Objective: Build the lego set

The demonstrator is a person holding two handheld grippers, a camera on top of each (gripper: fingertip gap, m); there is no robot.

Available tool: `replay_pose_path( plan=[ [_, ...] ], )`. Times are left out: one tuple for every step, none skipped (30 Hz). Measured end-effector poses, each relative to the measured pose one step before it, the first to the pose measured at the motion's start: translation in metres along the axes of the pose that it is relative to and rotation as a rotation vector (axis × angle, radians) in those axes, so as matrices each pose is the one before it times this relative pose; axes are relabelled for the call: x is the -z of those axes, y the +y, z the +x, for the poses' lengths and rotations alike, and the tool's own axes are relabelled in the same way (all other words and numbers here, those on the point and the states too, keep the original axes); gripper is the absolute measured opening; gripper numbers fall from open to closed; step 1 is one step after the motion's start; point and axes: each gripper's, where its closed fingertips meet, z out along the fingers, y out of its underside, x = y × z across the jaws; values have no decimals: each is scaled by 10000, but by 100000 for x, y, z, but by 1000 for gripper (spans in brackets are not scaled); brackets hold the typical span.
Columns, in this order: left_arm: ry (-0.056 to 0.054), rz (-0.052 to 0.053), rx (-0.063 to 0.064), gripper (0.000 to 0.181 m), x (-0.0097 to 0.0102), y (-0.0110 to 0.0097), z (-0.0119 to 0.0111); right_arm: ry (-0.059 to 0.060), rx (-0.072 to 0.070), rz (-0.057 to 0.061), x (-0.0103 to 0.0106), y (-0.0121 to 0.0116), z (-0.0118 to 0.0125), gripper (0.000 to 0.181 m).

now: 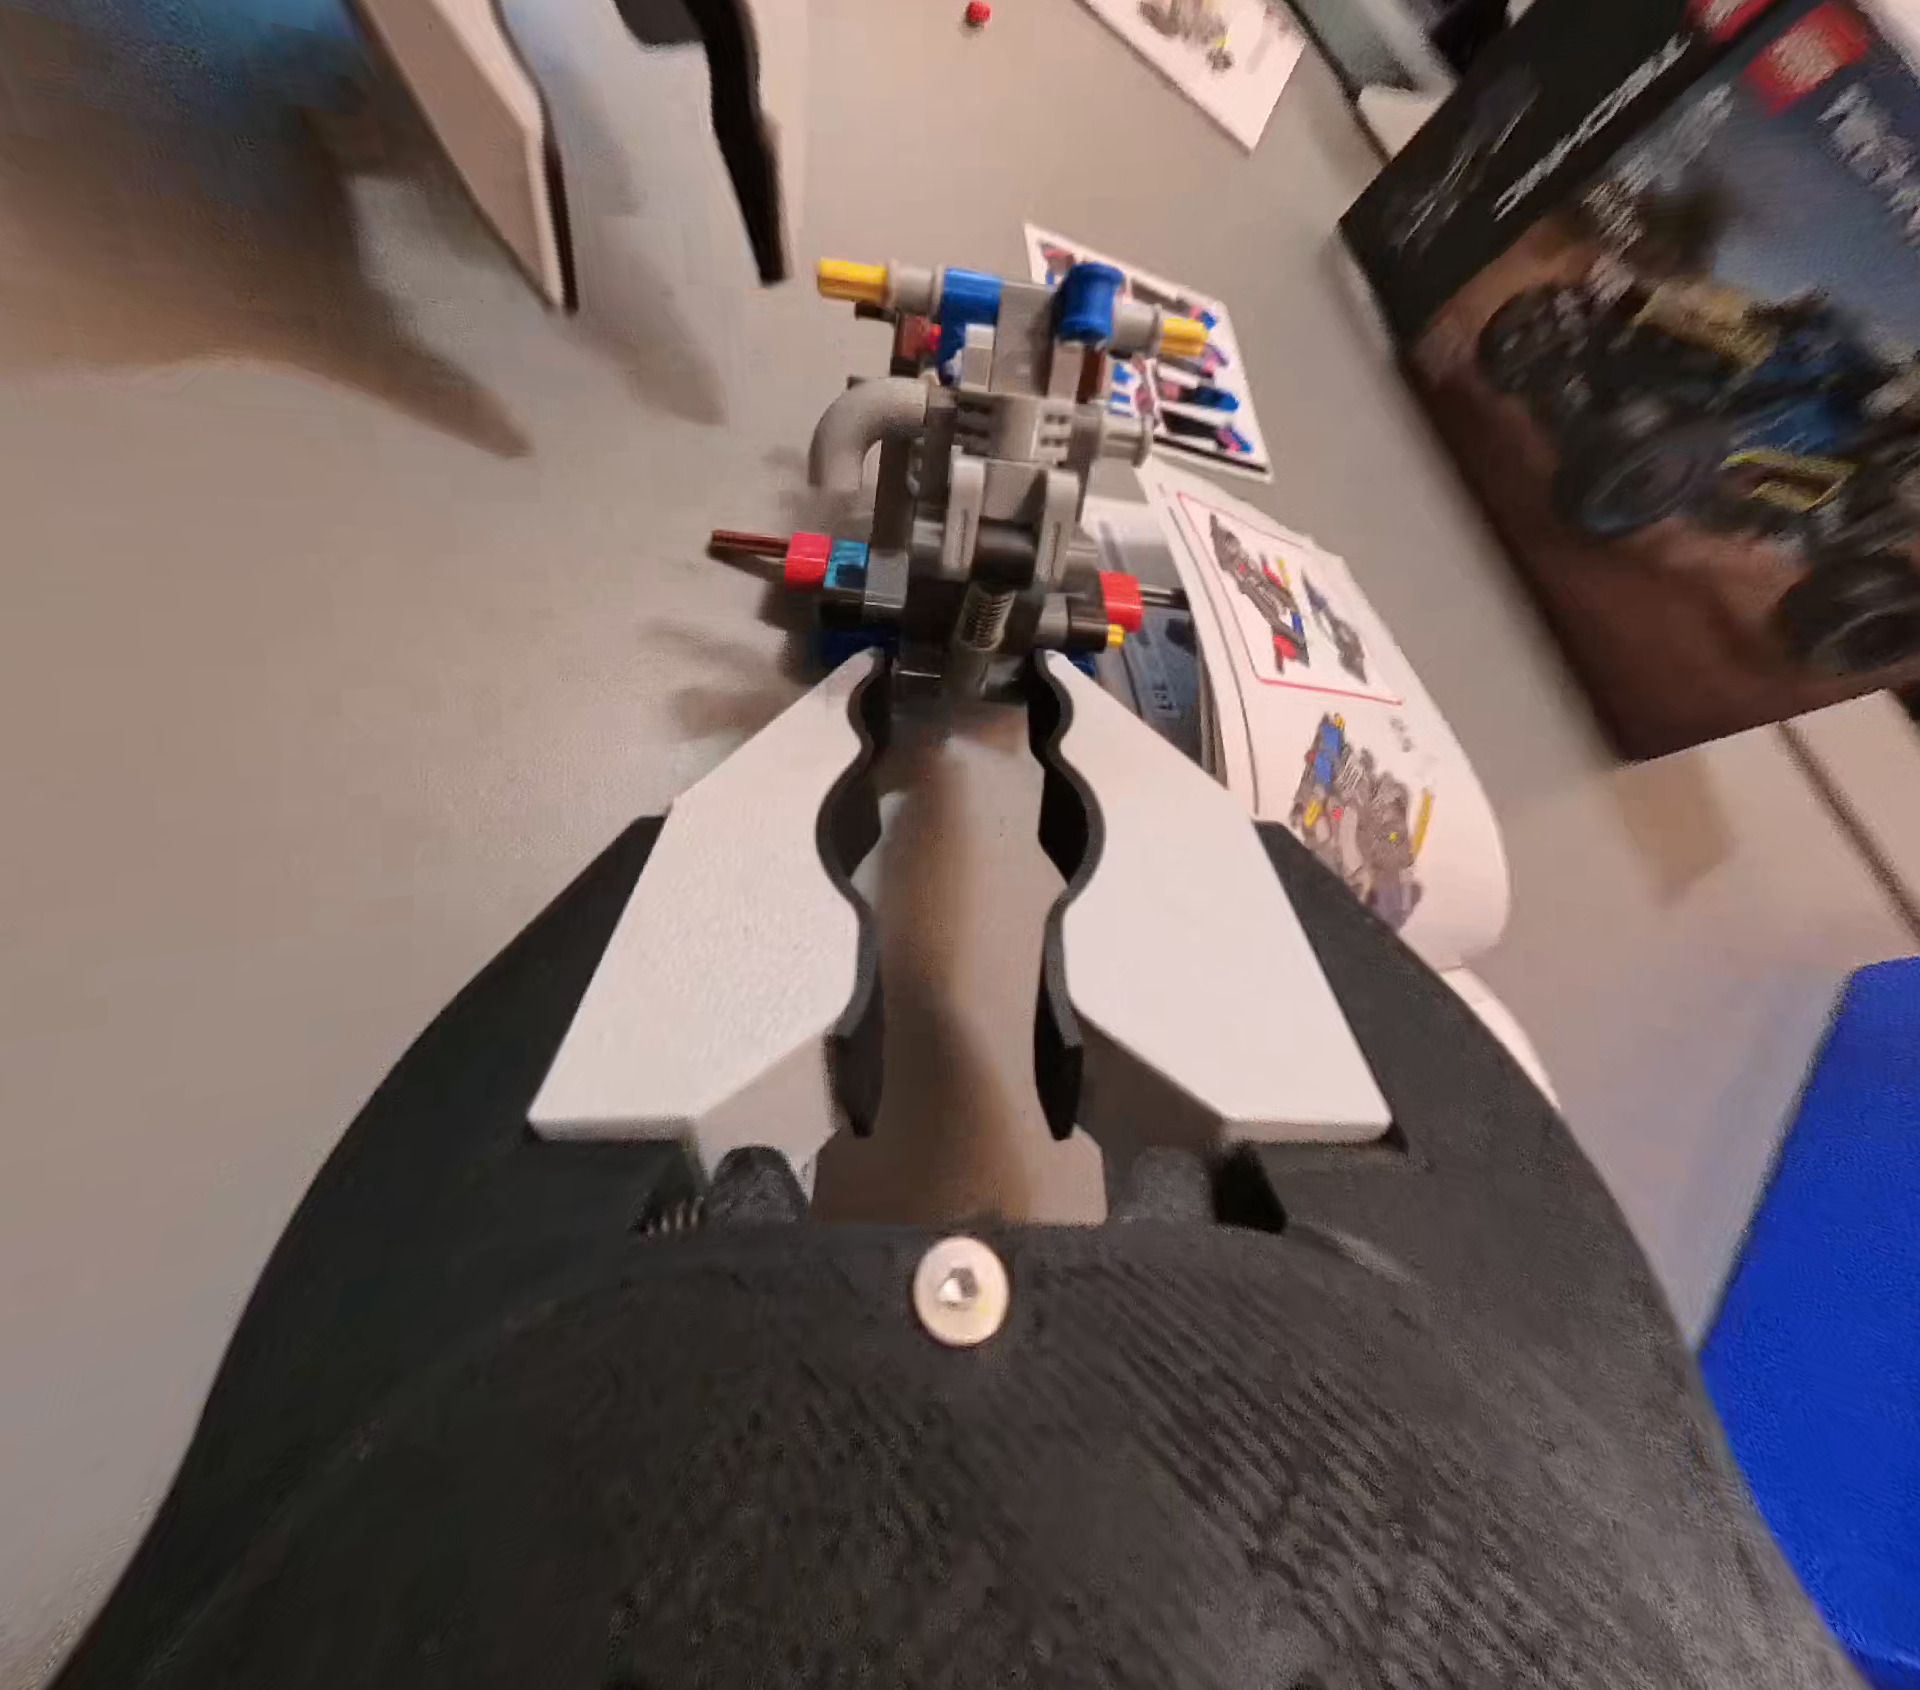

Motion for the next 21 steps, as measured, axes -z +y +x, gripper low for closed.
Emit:
replay_pose_path(
  plan=[
    [-167, 160, -414, 35, 587, -568, 153, 184, 351, 92, 40, -165, -141, 24],
    [-250, 9, -536, 35, 318, -407, 52, 118, 394, 137, 30, -216, -199, 24],
    [-350, -129, -640, 39, 58, -205, -109, 165, 406, 151, 20, -202, -84, 24],
    [-443, -226, -721, 48, -127, -16, -318, 131, 384, 144, -9, -173, -72, 24],
    [-442, -216, -767, 52, -202, 50, -415, 26, 300, 115, -26, -107, -108, 24],
    [-323, -61, -722, 52, -229, -109, -324, -92, 166, 106, -1, -95, -137, 24],
    [-127, 77, -583, 54, -220, -374, -117, -146, 22, 102, 20, -112, -100, 24],
    [29, 89, -492, 58, -146, -554, -4, -178, -51, 37, 39, -46, -87, 24],
    [48, 82, -425, 59, -77, -661, -111, -72, -75, 29, 67, -48, 100, 24],
    [124, 110, -303, 62, -36, -752, -108, -121, -137, 28, 60, -82, 25, 24],
    [223, 89, -187, 64, -67, -653, -68, -261, -184, 47, 28, -138, -142, 24],
    [152, 2, -138, 67, -80, -396, -288, -181, -152, 133, 3, -267, -37, 24],
    [75, -31, -116, 70, -36, -227, -472, -18, -79, 137, -44, -225, 158, 24],
    [235, 25, -10, 70, -46, -188, -267, -8, -75, 68, -122, -21, 165, 24],
    [427, 51, 160, 69, -164, -114, -10, -136, -174, 113, -154, -42, 7, 24],
    [414, -21, 272, 71, -280, 99, -50, -234, -181, 42, -126, 27, -145, 24],
    [315, -137, 268, 74, -317, 364, -184, -108, -68, -4, -45, 7, 0, 24],
    [154, -148, 203, 76, -275, 408, -353, 45, 28, 138, 18, -172, 142, 24],
    [58, -54, 124, 76, -187, 343, -399, 110, 41, 119, 83, -111, 191, 24],
    [154, -12, 112, 74, -120, 370, -158, 21, -37, -31, 107, 136, 126, 24],
    [231, -31, 225, 73, -115, 457, 10, -116, -120, -203, 116, 422, -4, 24]
  ],
)
